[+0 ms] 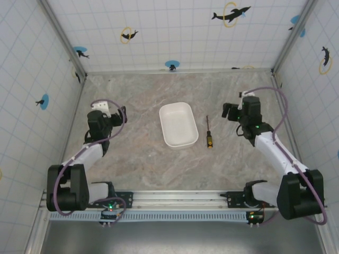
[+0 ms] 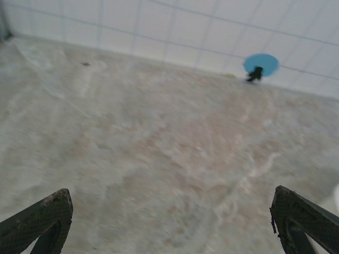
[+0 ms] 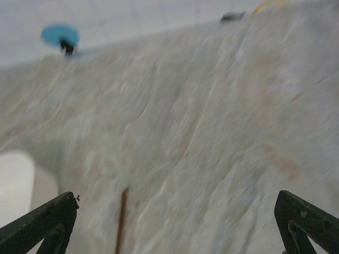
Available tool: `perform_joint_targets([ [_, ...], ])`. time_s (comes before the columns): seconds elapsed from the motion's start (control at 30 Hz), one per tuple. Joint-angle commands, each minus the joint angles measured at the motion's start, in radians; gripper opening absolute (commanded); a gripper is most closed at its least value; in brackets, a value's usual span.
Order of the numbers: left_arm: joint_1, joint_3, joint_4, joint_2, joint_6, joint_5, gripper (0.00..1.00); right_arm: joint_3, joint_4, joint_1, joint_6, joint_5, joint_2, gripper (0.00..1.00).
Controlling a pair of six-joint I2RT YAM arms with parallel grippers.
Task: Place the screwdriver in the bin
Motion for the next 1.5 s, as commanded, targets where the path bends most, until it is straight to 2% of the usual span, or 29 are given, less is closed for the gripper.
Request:
perform_joint_targets([
  [0.0,-0.022,-0.014,-0.021,-0.013,-0.089,0.199,0.98,0.012,-0.2,0.07,0.063,-0.091,0.054,1.0],
  [0.23,-0.087,-0.078,-0.008,-0.071,-0.142,0.225,0.98,-0.014,-0.188,0.176,0.106,-0.085,0.142,0.96],
  [0.8,-0.146,-0.146,-0.001,-0.088,-0.193,0.221,0.97,0.064,-0.219,0.285,0.089,-0.002,0.371,0.68],
  [1.23,-0.15,-0.132,-0.008,-0.078,-0.194,0.224,0.98,0.105,-0.267,0.305,0.085,0.026,0.424,0.38],
  [1.47,-0.151,-0.127,-0.019,-0.079,-0.188,0.221,0.98,0.127,-0.291,0.305,0.085,0.008,0.431,0.13],
])
